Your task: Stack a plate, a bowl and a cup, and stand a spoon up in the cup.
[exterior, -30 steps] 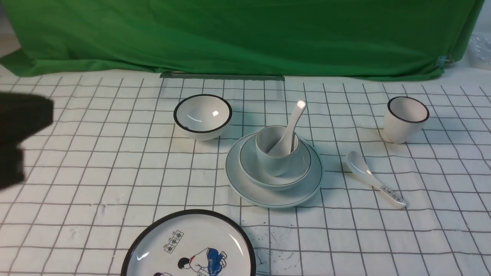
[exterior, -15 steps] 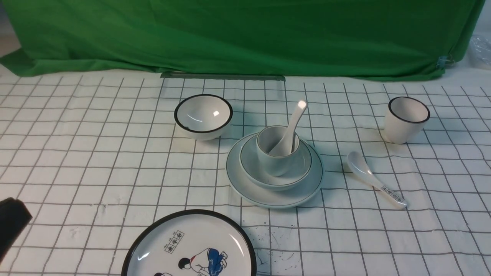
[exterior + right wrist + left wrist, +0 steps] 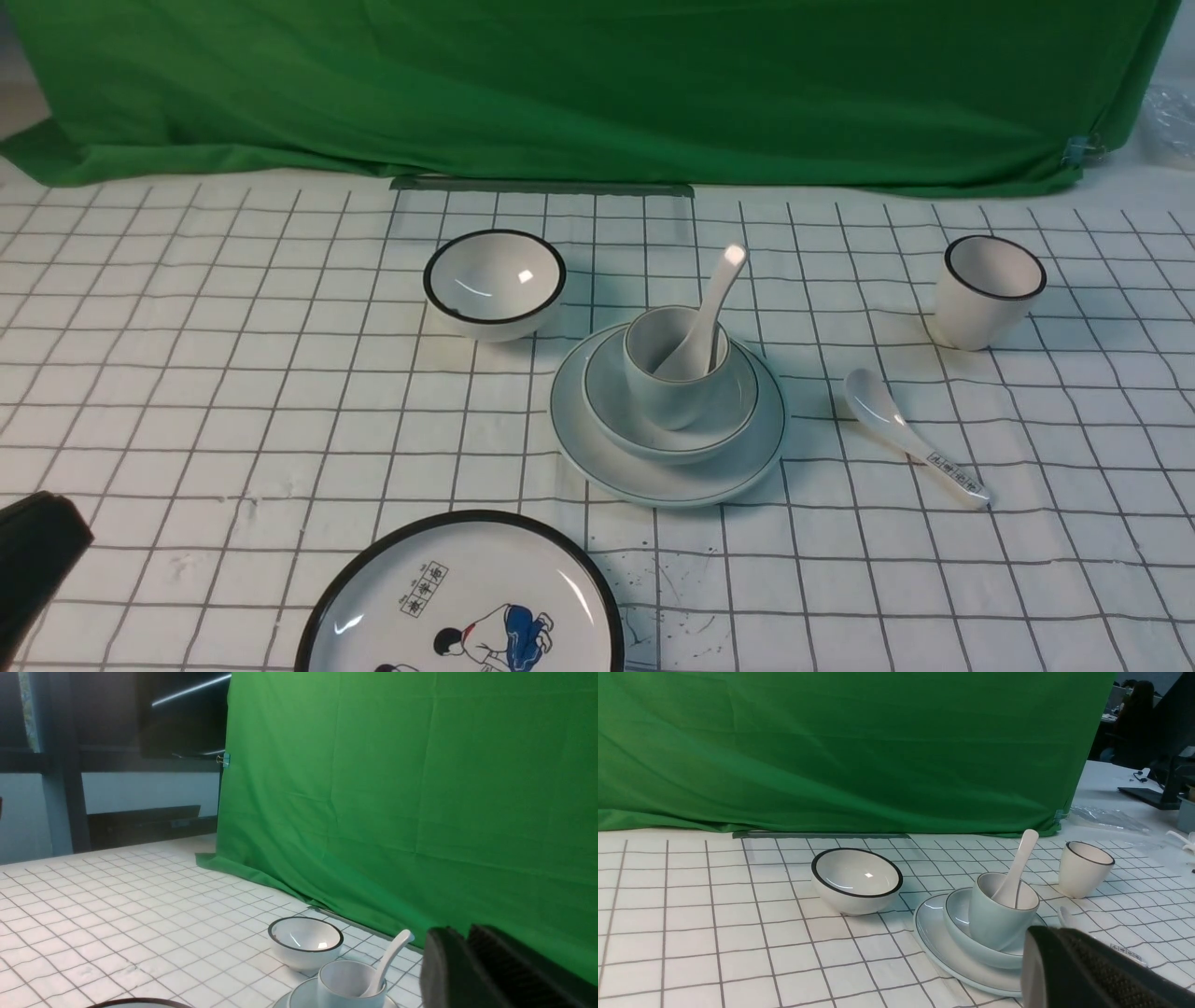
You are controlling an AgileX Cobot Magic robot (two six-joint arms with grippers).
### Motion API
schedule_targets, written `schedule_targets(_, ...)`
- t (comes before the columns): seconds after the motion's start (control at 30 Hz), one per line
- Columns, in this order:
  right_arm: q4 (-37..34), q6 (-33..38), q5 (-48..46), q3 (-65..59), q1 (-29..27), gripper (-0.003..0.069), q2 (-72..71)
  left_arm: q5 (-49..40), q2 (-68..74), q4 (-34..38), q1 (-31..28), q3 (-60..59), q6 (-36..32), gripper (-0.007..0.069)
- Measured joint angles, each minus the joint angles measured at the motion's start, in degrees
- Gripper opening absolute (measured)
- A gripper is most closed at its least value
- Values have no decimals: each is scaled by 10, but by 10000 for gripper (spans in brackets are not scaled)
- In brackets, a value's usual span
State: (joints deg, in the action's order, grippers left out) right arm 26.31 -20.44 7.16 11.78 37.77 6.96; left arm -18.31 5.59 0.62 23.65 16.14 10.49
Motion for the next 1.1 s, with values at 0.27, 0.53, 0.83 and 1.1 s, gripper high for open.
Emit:
schedule_targets(0.27, 0, -1, 0, 0, 0, 118, 0, 61, -7, 4, -46, -33, -80, 2)
schedule_targets(0.53, 0, -1, 1, -1, 0, 129, 0, 125, -45, 25, -237, -144, -117, 2)
schedule_targets(0.83, -1, -1, 2, -1, 0, 158, 0, 59, -56, 31, -237, -165, -132, 2)
schedule_targets(1.1, -1, -1, 2, -1, 0, 176, 0, 57, -56, 21, -235, -165, -145, 2)
